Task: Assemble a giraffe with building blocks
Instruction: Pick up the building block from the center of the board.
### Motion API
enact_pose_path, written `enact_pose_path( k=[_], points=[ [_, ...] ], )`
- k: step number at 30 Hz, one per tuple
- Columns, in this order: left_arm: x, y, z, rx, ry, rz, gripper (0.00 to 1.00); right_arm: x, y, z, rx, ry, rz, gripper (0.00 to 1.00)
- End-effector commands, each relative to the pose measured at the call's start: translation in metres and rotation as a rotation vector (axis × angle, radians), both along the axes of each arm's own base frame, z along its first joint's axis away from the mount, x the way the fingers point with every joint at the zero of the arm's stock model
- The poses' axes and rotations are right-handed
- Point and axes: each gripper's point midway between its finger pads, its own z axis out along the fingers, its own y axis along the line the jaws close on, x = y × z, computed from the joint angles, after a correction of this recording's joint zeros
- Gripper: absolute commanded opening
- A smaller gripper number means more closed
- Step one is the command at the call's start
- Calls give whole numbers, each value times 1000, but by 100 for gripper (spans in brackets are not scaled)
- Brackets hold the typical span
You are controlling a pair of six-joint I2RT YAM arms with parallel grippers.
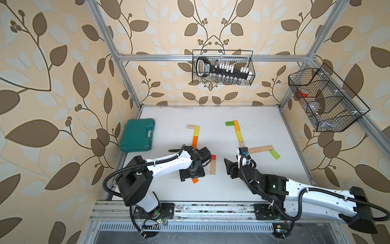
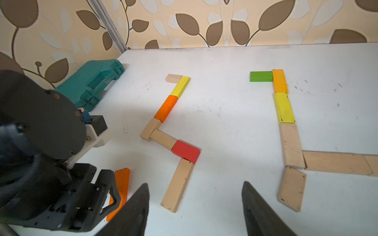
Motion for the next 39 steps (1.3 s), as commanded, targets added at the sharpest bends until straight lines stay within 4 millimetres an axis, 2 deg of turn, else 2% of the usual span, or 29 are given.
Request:
enact_pose_path(
  k=[1,5,9,10,14,17,22,26,30,33,36,39],
  points=[
    [6,-12,-1,-4,-6,-10,79,0,-11,-11,-60,4,-19,68],
    [6,-8,-13,44,21,-26,70,-1,-12,-13,-73,10,-18,68],
    [2,-6,-22,59,43,-44,58,0,-12,-15,-82,12,-21,69],
    [1,-4,-24,67,50,-48,58,0,-12,-16,-89,12,-23,69],
    [-5,4,-28,88,75,-76,51,2,-10,-16,-102,10,-23,69],
    [-10,14,-29,100,93,-113,41,2,-9,-16,-108,10,-24,69],
    [-15,32,-35,29,162,-233,27,3,-9,-15,-106,10,-25,69],
    [-15,43,-40,-33,208,-322,23,3,-11,-16,-109,4,-33,69],
    [-10,26,-31,-119,204,-424,18,4,-11,-16,-113,2,-32,69],
    [-1,28,-22,-88,197,-504,17,3,-12,-16,-111,0,-32,69],
    [8,13,-12,-152,170,-580,17,3,-16,-17,-113,-4,-38,69],
    [21,14,-11,-144,169,-600,16,2,-19,-18,-114,-7,-43,69]
  ],
)
